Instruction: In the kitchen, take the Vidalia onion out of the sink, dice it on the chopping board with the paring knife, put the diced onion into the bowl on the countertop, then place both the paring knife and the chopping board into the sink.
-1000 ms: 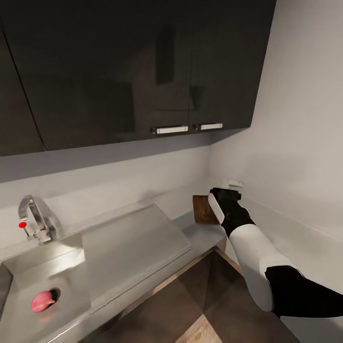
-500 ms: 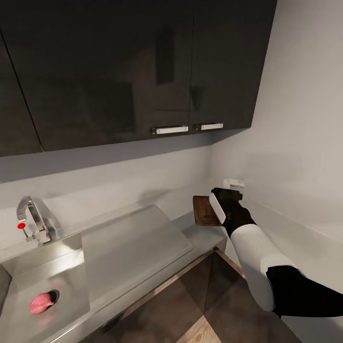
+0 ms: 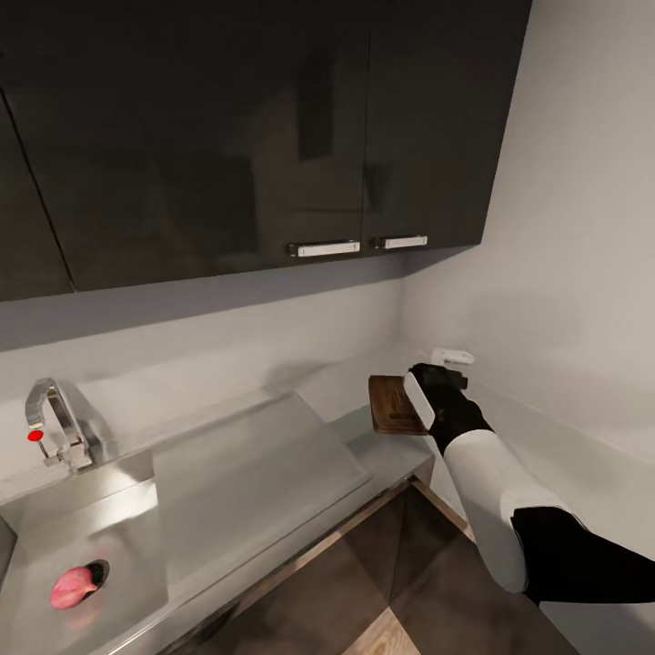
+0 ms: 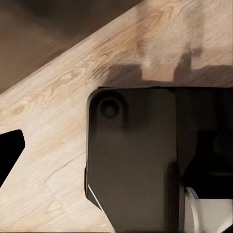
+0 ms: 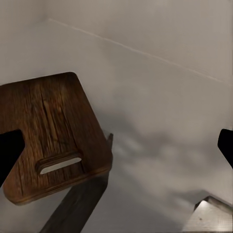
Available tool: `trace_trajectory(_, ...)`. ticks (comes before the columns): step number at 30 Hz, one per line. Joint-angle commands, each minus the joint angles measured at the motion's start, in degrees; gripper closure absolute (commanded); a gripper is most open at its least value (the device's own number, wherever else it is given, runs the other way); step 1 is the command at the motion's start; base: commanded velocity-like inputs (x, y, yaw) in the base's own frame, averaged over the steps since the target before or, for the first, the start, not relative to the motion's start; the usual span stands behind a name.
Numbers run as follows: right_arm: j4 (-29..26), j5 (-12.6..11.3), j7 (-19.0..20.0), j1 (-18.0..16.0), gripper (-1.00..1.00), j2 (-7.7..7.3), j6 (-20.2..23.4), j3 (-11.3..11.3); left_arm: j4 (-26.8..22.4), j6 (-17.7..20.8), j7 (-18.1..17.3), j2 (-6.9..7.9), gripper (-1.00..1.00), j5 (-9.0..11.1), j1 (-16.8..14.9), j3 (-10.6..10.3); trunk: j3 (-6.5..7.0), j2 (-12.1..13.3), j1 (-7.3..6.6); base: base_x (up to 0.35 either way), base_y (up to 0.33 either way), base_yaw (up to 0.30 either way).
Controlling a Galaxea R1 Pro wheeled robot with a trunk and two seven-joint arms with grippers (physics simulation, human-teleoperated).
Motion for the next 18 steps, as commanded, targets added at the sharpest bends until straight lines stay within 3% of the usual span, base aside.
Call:
trace_trajectory(1,0.0,-0.4,-0.3,0.0,-1.0,0.02,0.1,-0.8,0.0,0.1,0.0,0.01,-1.0,0.2,0.0,-0.1,-0.04,-0.1,0.04,0.122,0.0,0.0)
trace_trajectory(11,3.4,-0.4,-0.2,0.0,-1.0,0.15,-0.1,-2.3,1.1,0.4,0.0,-0.36,-1.0,0.2,0.0,0.0,-0.04,-0.1,0.04,0.199,0.0,0.0)
trace_trajectory(18,4.7,-0.4,-0.1,0.0,-1.0,0.13,-0.2,-2.4,1.9,0.4,0.0,-0.91,-1.0,0.2,0.0,0.0,-0.04,-0.1,0.04,0.047,0.0,0.0)
